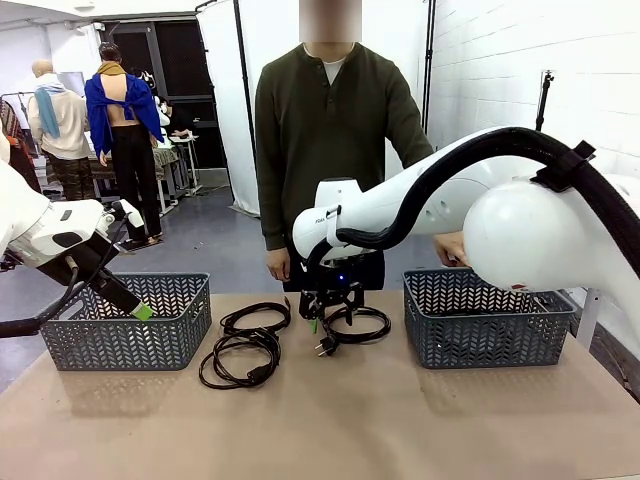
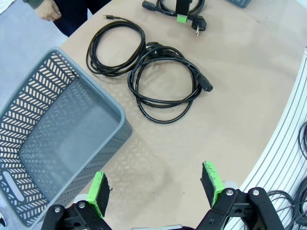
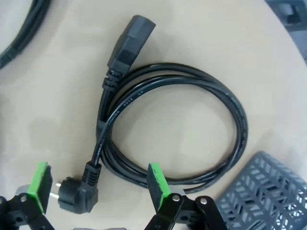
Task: Organize the cables according to human instructions.
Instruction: Pick up a bundle of cables and place it in the basket indicated by the human.
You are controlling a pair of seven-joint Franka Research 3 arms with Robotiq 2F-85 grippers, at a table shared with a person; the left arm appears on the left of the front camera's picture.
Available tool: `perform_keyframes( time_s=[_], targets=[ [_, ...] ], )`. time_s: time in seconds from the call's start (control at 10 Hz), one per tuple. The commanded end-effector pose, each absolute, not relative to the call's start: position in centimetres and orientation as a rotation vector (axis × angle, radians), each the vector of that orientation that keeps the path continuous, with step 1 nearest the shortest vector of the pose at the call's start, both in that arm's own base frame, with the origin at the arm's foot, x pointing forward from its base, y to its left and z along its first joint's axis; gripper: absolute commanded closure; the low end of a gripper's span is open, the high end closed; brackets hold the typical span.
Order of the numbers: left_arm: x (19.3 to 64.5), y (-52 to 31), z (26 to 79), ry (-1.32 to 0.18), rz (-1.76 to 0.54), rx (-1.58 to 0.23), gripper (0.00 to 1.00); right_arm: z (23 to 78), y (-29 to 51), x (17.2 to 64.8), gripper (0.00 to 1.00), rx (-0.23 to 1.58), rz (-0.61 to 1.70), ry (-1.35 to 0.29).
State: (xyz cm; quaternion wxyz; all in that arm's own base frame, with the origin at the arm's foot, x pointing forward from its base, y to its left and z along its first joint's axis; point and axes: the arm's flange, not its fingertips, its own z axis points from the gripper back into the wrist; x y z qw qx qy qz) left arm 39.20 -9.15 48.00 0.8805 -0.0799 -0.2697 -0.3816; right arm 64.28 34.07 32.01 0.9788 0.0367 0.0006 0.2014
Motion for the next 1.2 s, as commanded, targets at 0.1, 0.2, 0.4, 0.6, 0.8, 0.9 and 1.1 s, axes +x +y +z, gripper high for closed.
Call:
perform_keyframes(
  time_s=[0.1, 0.2, 0.4, 0.6, 0.8, 0.9, 1.1],
  targets=[
    [39.3, -9.0, 48.0, -0.563, -0.787, -0.185, 0.00, 31.4, 34.6, 65.6, 0.00, 0.042, 0.419, 0.018],
    [39.3, -9.0, 48.0, -0.563, -0.787, -0.185, 0.00, 31.2, 34.7, 65.6, 0.00, 0.041, 0.419, 0.020],
    [39.3, -9.0, 48.0, -0.563, -0.787, -0.185, 0.00, 30.8, 34.9, 65.6, 0.00, 0.035, 0.422, 0.025],
    [39.3, -9.0, 48.0, -0.563, -0.787, -0.185, 0.00, 30.6, 35.1, 65.6, 0.00, 0.026, 0.424, 0.038],
    [39.3, -9.0, 48.0, -0.563, -0.787, -0.185, 0.00, 30.4, 35.1, 65.6, 0.18, 0.018, 0.421, 0.048],
    [39.3, -9.0, 48.0, -0.563, -0.787, -0.185, 0.00, 30.5, 35.2, 65.6, 0.36, 0.017, 0.417, 0.048],
    [39.3, -9.0, 48.0, -0.563, -0.787, -0.185, 0.00, 30.5, 35.1, 65.6, 0.72, 0.014, 0.410, 0.053]
  ],
)
